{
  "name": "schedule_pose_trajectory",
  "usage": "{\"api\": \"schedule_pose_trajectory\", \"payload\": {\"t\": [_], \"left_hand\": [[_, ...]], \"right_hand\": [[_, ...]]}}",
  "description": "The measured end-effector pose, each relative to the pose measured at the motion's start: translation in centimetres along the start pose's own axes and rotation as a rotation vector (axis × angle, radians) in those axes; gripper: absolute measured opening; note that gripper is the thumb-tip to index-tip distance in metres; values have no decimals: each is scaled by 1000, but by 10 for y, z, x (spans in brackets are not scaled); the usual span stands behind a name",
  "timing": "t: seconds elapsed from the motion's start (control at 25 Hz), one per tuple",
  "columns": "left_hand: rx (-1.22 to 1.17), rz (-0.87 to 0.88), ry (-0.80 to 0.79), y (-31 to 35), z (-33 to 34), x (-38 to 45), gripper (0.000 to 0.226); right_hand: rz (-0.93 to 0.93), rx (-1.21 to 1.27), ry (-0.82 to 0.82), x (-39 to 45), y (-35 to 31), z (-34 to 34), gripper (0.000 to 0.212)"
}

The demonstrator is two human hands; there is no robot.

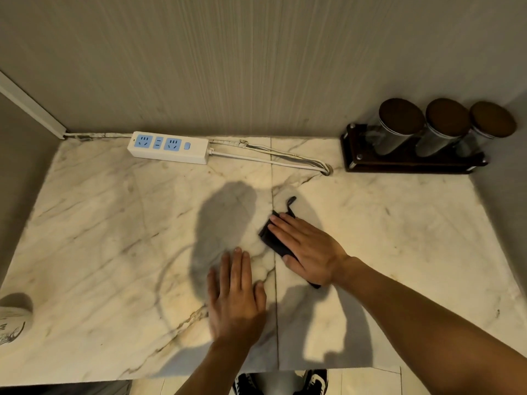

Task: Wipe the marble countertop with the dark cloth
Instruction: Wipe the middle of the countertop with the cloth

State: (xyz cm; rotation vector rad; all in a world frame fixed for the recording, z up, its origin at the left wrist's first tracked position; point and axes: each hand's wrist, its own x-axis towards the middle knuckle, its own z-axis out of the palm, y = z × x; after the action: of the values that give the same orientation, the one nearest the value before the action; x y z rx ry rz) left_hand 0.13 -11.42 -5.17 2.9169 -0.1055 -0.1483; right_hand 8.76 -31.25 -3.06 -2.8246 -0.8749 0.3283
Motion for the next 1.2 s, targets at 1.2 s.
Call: {"api": "schedule_pose_trajectory", "payload": {"t": [1.2], "left_hand": [[13,-15,17,2,-5,2,60]], "right_hand": [[935,197,309,36,0,5,69]]}}
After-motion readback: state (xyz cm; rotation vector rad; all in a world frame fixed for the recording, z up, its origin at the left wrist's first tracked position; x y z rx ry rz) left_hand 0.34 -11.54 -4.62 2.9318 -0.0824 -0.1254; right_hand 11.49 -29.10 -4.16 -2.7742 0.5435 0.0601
